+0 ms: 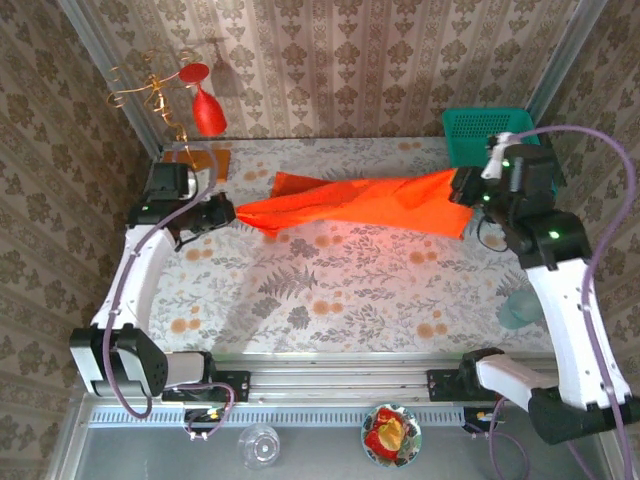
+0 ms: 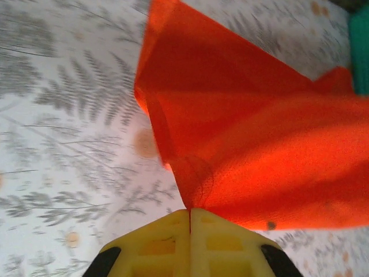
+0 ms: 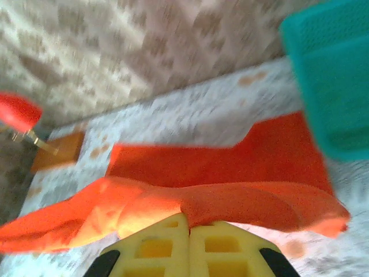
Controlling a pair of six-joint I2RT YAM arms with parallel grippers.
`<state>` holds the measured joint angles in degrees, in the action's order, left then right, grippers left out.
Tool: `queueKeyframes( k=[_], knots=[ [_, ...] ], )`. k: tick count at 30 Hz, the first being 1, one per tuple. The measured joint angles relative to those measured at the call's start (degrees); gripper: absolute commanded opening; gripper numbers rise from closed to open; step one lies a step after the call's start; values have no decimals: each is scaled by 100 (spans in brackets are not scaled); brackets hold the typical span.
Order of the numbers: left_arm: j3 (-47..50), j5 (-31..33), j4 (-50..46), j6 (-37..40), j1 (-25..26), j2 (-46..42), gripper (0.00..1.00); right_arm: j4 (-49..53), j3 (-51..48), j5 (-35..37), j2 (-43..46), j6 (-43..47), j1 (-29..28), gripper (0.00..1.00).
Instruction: Fold the inside-out t-shirt
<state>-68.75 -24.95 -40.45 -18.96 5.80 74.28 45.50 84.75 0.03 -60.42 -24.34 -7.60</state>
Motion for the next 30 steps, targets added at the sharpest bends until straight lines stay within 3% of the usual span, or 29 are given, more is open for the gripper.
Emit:
queueKeyframes(
  k=[6, 12, 16, 23, 26, 30],
  knots=[
    [81, -417, 321, 127, 1019, 636, 1, 391, 280, 861, 409, 345, 166, 0],
    [76, -822, 693, 192, 1749, 1598, 6, 444, -63, 907, 229, 369, 210, 0],
    [-188, -1003, 761, 205, 1856, 2229, 10, 382, -590, 866, -15, 367, 323, 0],
    [-1502, -417, 708, 254, 1853, 3456, 22, 17, -1322, 682, -540, 361, 1064, 0],
    [-1602, -302, 728, 210, 1856, 3602, 29, -70, -1593, 520, -601, 348, 1331, 0],
    [-1362, -219, 901, 83, 1902, 3469, 30, -116, -1685, 334, -599, 330, 1443, 0]
  ],
)
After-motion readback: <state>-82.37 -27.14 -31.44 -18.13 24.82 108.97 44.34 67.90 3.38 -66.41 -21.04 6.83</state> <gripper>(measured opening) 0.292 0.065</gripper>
